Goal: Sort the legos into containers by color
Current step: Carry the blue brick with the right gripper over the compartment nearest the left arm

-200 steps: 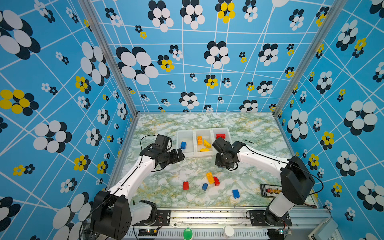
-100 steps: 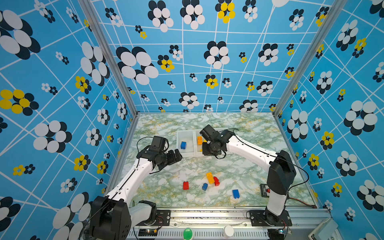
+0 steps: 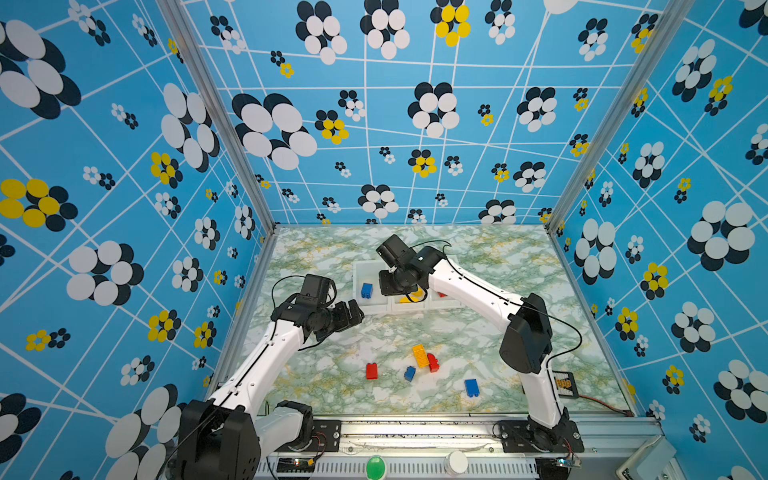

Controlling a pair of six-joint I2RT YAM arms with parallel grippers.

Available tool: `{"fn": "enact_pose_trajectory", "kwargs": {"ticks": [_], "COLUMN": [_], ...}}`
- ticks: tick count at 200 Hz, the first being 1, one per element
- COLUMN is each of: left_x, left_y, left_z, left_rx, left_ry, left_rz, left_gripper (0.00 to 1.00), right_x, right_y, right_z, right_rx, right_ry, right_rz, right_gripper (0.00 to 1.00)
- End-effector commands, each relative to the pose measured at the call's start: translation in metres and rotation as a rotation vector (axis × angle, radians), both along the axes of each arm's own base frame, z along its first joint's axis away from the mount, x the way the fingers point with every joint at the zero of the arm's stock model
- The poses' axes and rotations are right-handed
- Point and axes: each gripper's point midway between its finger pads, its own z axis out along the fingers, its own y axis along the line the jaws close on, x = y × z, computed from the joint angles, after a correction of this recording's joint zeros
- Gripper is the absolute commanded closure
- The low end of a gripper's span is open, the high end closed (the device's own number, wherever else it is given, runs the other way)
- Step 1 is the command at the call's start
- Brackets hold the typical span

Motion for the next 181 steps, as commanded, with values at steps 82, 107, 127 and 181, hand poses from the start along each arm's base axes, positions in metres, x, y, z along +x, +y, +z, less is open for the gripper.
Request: {"fn": "enact_pose_trajectory", "kwargs": {"ticks": [82, 107, 127, 181], "left_x": [-0.009, -0.009, -0.009, -0.007], "left_y": [0.005, 0.005, 0.005, 0.005], "left_z": [-0.001, -0.001, -0.001, 0.000], "left_rx": [-0.002, -0.001, -0.001, 0.001], "left_ry": [0.023, 0.025, 0.026, 0.026], "left_rz": [0.014, 0.015, 0.015, 0.014], "left_gripper": [0.01, 0.01, 0.01, 0.01], "right_x": [0.030, 0.031, 0.031, 0.034], "right_y": [0.036, 0.035, 0.034, 0.035], "right_z": [-0.036, -0.046, -0.053, -0.047], "right_rx": [-0.079, -0.097, -0.109, -0.098], "right_ry": [0.008, 0.014, 0.022, 0.007], "right_rz": [0.074, 0.069, 0.068, 0.068], "right_gripper": [0.76, 0.73, 0.66, 0.38]}}
